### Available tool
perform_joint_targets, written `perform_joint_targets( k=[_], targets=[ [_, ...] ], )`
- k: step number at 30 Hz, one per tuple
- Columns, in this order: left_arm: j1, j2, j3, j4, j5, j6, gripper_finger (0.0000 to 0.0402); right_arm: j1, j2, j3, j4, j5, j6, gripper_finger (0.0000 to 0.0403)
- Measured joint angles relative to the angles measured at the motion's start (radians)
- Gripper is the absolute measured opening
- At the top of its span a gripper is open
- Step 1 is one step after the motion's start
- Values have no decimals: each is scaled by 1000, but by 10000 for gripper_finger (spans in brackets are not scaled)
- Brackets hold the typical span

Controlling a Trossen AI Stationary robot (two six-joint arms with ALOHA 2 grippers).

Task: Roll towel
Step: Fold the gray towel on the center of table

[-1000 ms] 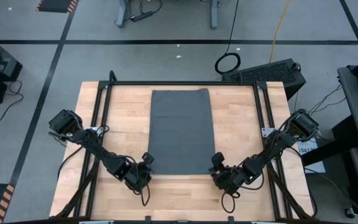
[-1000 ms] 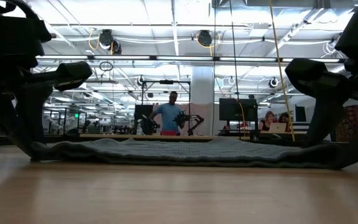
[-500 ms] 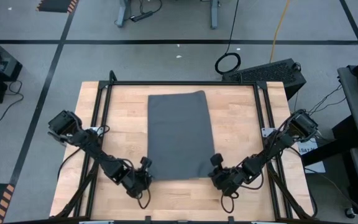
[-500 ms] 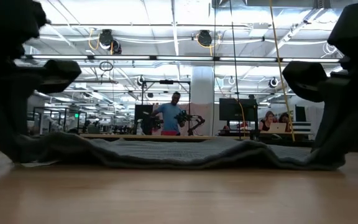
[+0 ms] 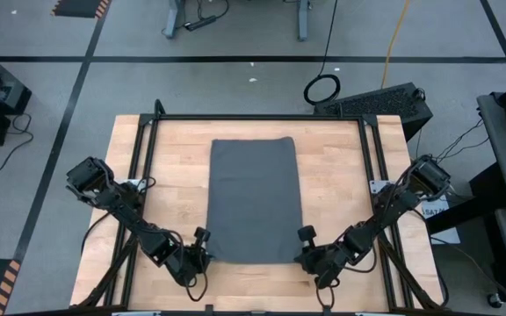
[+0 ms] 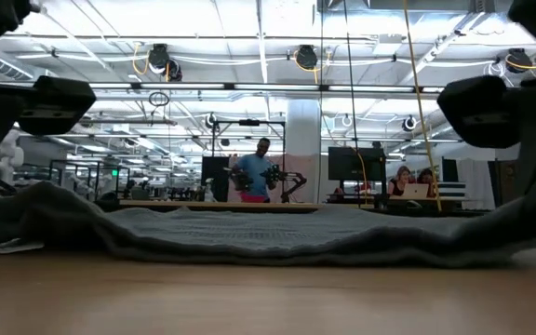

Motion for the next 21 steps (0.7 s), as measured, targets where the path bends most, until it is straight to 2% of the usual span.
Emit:
perform_joint_targets(
  k=[5, 8, 11, 15, 18, 21],
  targets=[
    [1, 0, 0, -6, -4, 0, 1, 0, -1, 19, 2, -71, 0, 4],
    [2, 0, 0, -6, -4, 0, 1, 5, -1, 19, 0, -105, -38, 27],
    [2, 0, 0, -7, -4, 0, 1, 7, -2, 19, 0, -123, -59, 71],
    [2, -1, 0, -7, -3, -8, 1, 7, -34, 19, -19, -119, -75, 150],
    [2, -1, 1, -9, -3, -24, 1, 13, -74, 20, -82, -99, -62, 204],
    [2, -1, 1, -9, -2, -36, 1, 46, -84, 20, -178, -93, -10, 234]
  ],
)
